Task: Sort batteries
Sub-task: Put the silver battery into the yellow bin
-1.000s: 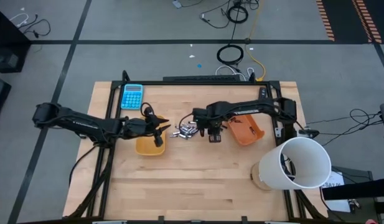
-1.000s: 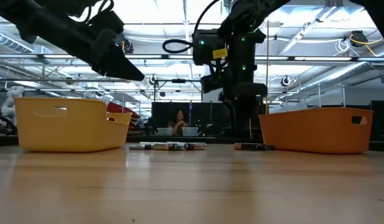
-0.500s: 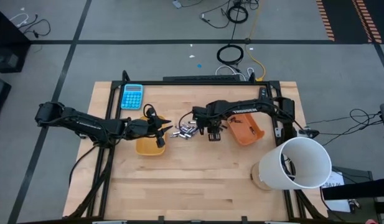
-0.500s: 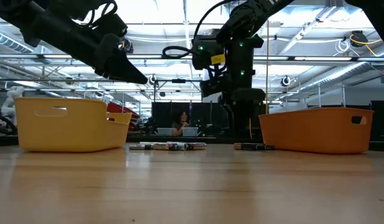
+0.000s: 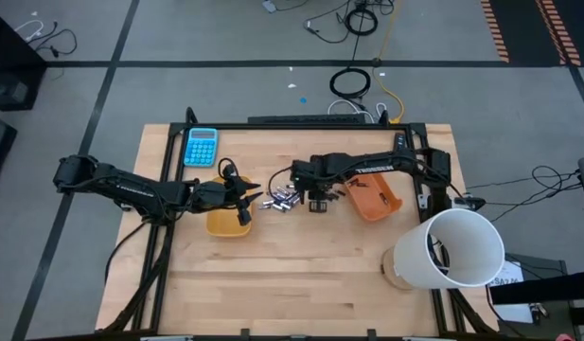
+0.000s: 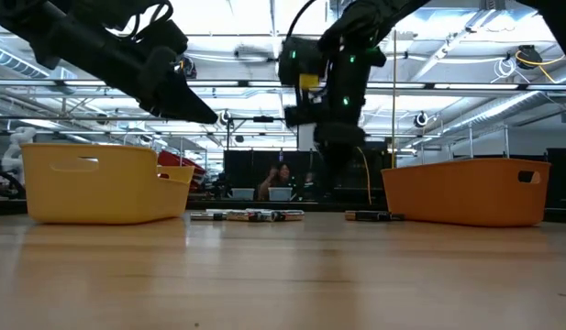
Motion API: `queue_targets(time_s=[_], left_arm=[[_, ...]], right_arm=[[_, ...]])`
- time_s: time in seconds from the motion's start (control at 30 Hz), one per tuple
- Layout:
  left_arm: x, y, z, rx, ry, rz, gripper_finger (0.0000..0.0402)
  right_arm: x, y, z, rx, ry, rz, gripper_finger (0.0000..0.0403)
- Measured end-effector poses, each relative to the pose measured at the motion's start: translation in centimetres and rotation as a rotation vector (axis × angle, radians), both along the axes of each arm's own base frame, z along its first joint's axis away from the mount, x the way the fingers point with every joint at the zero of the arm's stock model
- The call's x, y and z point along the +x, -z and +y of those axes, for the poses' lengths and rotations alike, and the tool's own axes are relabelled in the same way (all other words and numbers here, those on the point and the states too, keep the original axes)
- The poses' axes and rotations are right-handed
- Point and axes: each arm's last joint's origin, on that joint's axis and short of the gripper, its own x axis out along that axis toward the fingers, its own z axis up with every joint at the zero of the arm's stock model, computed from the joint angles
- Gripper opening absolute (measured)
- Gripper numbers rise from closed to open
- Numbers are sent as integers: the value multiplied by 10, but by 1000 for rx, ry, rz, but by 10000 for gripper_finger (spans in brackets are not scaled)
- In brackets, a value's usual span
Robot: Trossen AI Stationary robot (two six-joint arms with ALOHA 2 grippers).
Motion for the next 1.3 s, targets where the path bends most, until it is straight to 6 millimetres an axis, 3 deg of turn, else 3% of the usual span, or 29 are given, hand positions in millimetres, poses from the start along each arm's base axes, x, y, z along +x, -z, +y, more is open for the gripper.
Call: queue_targets(time_s=[0.13, 0.27, 0.4, 0.57, 0.93, 1.13, 1.3], left_arm=[[5, -10, 3, -53, -2, -5, 121], [11, -22, 11, -88, 6, 152, 121], [21, -32, 14, -100, 69, 225, 121], [32, -33, 16, -125, 111, 234, 121], [71, -16, 19, -172, 76, 290, 121], [88, -10, 21, -138, 97, 303, 121], [94, 4, 21, -131, 95, 329, 121]], right_arm=[[-1, -24, -1, 1, -28, -121, 123], [-14, -57, -6, -80, 28, -212, 110], [-34, -95, -1, -131, 39, -401, 97], [-66, -119, 4, -200, 59, -650, 89], [-130, -100, 6, -292, 82, -927, 89], [-135, -83, 6, -164, 211, -932, 89], [-140, -81, 10, -135, 265, -899, 73]])
